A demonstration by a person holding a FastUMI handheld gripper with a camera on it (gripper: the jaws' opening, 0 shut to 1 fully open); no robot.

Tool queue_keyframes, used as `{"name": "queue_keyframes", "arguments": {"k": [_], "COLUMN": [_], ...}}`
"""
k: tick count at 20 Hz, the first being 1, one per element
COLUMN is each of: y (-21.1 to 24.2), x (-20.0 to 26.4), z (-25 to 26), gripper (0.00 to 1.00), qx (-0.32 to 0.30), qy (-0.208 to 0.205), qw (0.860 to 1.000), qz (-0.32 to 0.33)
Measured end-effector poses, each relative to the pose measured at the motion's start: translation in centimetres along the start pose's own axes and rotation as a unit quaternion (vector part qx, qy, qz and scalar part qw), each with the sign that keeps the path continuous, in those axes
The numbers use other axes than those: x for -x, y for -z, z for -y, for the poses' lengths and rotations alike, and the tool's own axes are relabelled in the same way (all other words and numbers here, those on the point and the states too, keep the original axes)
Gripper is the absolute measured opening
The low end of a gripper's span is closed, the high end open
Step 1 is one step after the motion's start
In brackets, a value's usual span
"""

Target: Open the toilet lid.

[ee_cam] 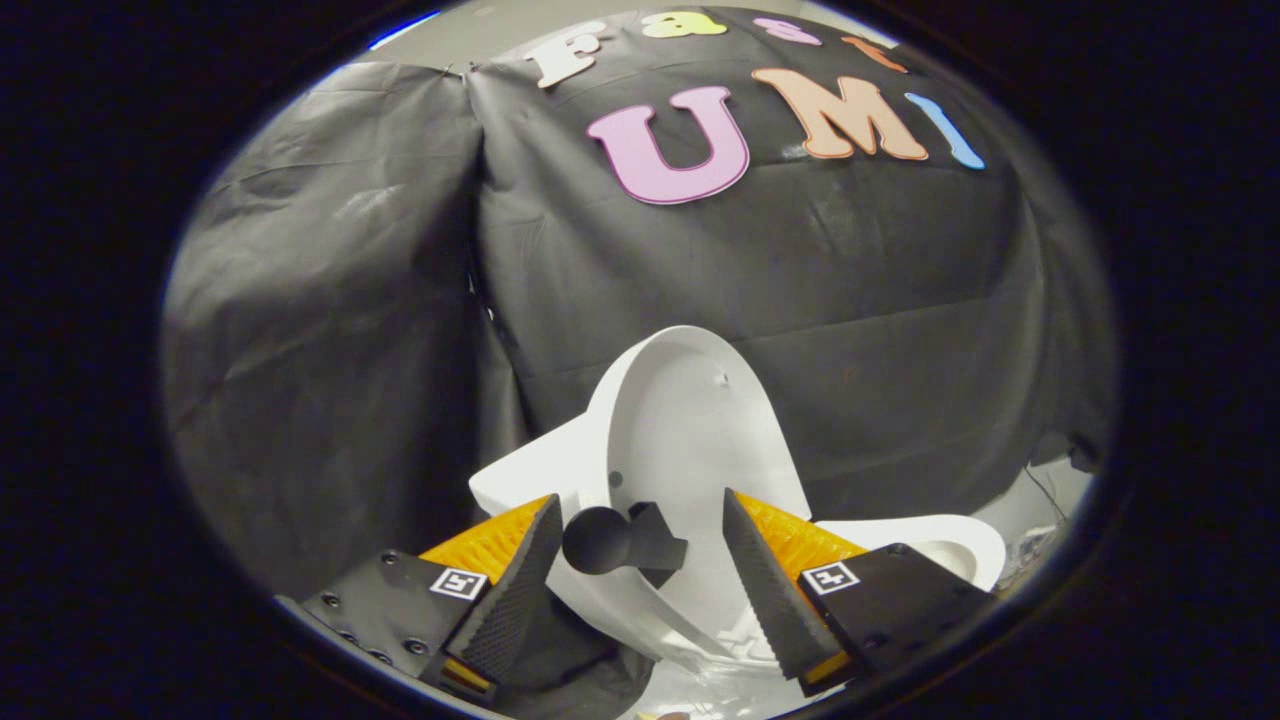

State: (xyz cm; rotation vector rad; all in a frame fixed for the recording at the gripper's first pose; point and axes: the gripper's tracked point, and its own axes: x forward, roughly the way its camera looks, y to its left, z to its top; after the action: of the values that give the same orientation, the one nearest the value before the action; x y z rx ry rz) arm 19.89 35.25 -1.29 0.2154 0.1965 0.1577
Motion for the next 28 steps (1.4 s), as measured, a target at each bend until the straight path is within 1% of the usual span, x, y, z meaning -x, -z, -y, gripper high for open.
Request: {"name": "queue_keyframes", "arguments": {"k": [5, 10, 14, 23, 28], "y": [-0.1, -1.2, -1.8, -1.5, -1.6], "x": [0.8, 2.0, 2.7, 4.4, 5.8], "z": [1.0, 2.2, 3.9, 8.3, 10.9], "gripper": [0.98, 0.98, 0.98, 0.99, 0.98], "qx": [0.023, 0.047, 0.041, 0.038, 0.041], "qy": [0.003, 0.009, 0.018, 0.038, 0.054], "qw": [1.0, 0.998, 0.998, 0.998, 0.996], "qz": [0.005, 0.028, 0.041, 0.042, 0.053]}}
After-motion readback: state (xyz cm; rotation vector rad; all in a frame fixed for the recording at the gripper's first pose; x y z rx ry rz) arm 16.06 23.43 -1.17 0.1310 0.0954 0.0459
